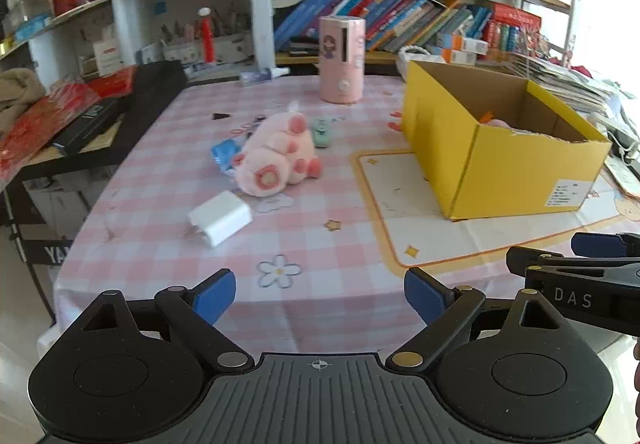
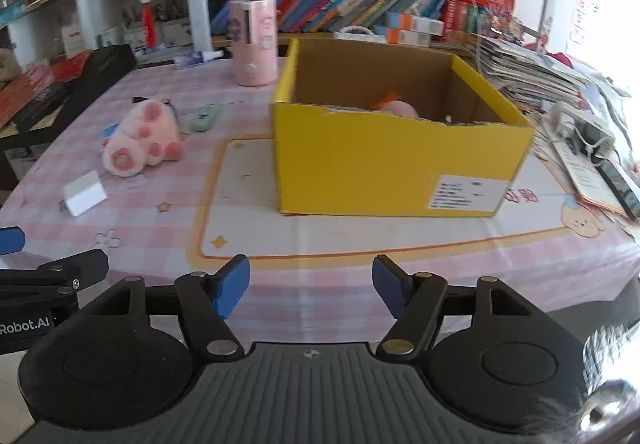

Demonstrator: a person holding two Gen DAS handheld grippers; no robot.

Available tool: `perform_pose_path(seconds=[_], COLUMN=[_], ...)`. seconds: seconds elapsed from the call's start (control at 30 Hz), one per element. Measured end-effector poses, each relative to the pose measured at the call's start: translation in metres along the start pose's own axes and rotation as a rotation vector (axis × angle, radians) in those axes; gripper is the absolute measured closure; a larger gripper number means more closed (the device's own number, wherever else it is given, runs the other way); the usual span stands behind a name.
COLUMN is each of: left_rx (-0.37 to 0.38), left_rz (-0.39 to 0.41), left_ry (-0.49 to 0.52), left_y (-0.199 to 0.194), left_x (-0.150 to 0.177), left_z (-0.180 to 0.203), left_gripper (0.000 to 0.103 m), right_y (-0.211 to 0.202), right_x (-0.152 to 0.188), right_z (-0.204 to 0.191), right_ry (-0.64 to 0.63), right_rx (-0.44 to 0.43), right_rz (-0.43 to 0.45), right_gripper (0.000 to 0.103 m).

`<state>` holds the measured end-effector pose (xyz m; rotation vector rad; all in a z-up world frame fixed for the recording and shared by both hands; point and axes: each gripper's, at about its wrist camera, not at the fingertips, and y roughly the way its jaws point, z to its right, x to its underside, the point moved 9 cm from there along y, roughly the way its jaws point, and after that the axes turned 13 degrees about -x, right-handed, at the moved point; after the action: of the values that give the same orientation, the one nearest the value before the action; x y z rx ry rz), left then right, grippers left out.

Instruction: Organize objects

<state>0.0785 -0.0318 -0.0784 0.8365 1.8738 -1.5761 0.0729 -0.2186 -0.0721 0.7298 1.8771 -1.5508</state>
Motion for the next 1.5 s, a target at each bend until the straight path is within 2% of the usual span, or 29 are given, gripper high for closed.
perform_pose_path(seconds=[0.6,0.87,1.23,1.33,1.4,1.5], left_rx=[-0.092,-0.092,-0.086,-0.086,-0.083,-0.054], left_rz=[0.026,0.036,0.03,0.035,0.031,0.015], left_ry=[-0.063,-0.071,-0.052,-0.057,-0.066,-0.064], left_y=[-0.009,-0.009,-0.002,-0.002,-0.001,0.001], left_x=[0.003,0.003,0.002,0.0,-0.001,0.0], left_z=[-0.061,-0.076,-0.076,-0.074,-0.072,-0.066], left_gripper=[0.01,0.01,0.008,0.004,0.002,0.002], right_y=[0.011,0.013,0.019,0.018,0.017,0.013], right_x=[-0.01,-0.013,-0.017,-0.017,-0.017,-0.016], right_z=[-0.062,-0.081,-0.09,-0.088,-0.085,-0.078], right_ry=[-0.073,-0.089,-0.102,-0.101,-0.093,-0.074], right_rx=[-0.1,-0.118,-0.11,-0.099,-0.083,-0.057], right_rz=[0.01,0.019,0.019,0.022,0.024,0.032], right_gripper=[0.036,0.036,0.035,0.032,0.023,0.018])
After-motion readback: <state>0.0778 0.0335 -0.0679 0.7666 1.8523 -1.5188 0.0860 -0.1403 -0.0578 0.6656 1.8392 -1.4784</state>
